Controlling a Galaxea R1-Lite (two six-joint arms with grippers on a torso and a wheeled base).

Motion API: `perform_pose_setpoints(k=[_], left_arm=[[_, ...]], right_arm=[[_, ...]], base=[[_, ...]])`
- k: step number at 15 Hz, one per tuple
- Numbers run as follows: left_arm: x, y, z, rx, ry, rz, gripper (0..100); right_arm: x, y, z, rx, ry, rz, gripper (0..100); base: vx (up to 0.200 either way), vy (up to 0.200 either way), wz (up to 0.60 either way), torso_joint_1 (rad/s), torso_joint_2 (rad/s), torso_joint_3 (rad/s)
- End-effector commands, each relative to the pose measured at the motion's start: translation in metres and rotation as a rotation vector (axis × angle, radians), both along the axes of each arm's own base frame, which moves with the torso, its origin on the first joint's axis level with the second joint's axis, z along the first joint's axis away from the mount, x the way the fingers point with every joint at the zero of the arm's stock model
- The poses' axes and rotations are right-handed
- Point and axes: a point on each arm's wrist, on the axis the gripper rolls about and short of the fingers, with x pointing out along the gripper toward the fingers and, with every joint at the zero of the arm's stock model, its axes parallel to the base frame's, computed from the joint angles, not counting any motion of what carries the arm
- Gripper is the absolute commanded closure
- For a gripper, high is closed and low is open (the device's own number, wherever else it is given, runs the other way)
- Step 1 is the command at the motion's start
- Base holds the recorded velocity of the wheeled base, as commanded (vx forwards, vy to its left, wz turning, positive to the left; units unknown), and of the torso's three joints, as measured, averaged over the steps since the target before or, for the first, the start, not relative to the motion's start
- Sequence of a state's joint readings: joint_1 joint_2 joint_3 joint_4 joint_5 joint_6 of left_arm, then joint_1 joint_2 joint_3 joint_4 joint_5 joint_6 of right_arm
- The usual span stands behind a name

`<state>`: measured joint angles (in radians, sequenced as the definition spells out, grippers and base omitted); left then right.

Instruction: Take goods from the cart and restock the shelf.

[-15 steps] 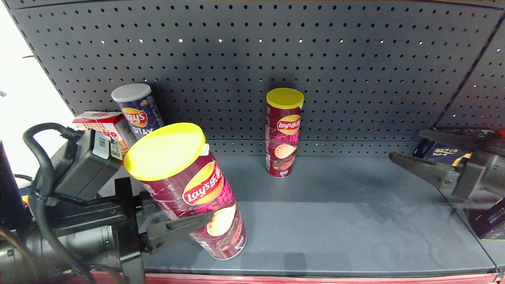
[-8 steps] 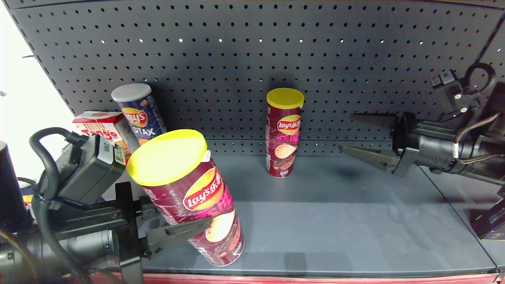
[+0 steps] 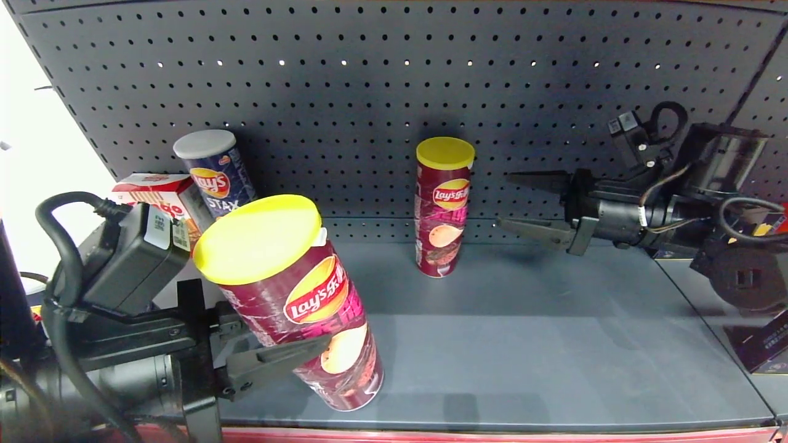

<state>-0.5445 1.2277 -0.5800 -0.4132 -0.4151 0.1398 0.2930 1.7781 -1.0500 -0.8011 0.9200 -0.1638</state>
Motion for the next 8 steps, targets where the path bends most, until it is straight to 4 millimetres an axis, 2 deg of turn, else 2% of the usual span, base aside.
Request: perform_pose_setpoints(k=[1,4,8], left_arm=[[0.000,0.000,0.001,-0.001,-0.001,0.001,100],[0.001,0.000,0.002,-0.005,-0.007,0.002,100],[0.001,0.000,0.002,-0.004,-0.006,0.005,100]], right_arm=[[0.015,0.009,-0.009,-0.005,0.017,0.013,0],[0.022,0.026,-0.021,-0.015,0.046,0.051,0],[0.036,0.032,-0.033,-0.022,0.065,0.056,0]], base=[[0.000,0.000,0.00,0.000,0.00,0.000],[0.000,0.000,0.00,0.000,0.00,0.000],[0.000,0.000,0.00,0.000,0.00,0.000]])
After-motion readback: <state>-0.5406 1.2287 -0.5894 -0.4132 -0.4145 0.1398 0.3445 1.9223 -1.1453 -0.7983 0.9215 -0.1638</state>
